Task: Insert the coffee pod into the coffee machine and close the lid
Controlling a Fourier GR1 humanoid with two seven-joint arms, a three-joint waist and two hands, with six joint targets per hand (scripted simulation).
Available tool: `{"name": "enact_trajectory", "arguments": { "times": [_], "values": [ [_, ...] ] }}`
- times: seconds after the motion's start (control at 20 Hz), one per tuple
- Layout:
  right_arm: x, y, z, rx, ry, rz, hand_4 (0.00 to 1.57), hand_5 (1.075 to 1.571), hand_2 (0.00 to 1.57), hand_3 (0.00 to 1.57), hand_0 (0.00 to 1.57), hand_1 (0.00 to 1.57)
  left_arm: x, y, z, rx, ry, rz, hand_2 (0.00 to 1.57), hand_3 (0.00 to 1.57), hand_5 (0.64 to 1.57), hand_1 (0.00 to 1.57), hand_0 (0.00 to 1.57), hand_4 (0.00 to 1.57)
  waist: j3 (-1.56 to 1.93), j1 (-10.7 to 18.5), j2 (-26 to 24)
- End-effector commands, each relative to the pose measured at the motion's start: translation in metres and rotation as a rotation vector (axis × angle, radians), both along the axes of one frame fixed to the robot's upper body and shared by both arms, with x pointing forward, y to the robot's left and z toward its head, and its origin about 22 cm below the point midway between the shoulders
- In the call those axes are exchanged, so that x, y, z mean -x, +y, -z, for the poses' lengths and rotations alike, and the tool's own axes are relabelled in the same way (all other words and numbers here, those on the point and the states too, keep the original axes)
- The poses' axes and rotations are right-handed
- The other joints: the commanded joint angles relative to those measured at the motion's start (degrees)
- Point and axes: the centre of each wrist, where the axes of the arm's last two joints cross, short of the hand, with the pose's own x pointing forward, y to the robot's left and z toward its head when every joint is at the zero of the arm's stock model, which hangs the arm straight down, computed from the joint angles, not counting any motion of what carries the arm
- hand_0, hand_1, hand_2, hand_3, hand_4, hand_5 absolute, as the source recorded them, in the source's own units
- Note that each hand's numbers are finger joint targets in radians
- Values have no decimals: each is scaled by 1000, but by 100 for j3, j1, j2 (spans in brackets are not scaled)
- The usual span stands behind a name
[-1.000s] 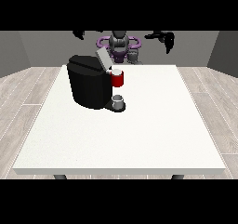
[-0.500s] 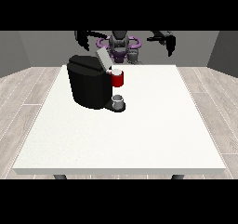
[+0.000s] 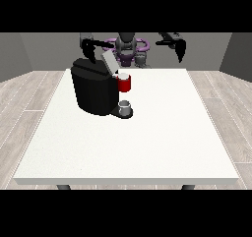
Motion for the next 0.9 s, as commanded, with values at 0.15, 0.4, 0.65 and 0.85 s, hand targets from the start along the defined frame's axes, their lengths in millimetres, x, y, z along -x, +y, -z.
{"name": "enact_trajectory", "arguments": {
  "times": [0.15,0.4,0.65,0.85],
  "values": [
    [-17,6,-13,58,-26,-61,0,1571,0,0,0,0,14,10,-6,-14,-38,-41,0,0,1571,0,0,0,-1,-170,232],
    [-31,9,-13,46,-22,-9,0,1571,0,0,0,0,13,-14,-29,6,-45,25,0,0,1571,0,0,0,1,154,317],
    [-38,31,-31,59,-32,-86,0,1571,0,0,0,0,17,14,-11,-12,-60,-47,0,0,1571,0,0,0,-1,-158,438],
    [-30,31,-13,83,-33,-117,0,1571,0,0,0,0,19,35,-17,-42,-31,-71,0,0,1571,0,0,0,-1,-220,343]
  ]
}}
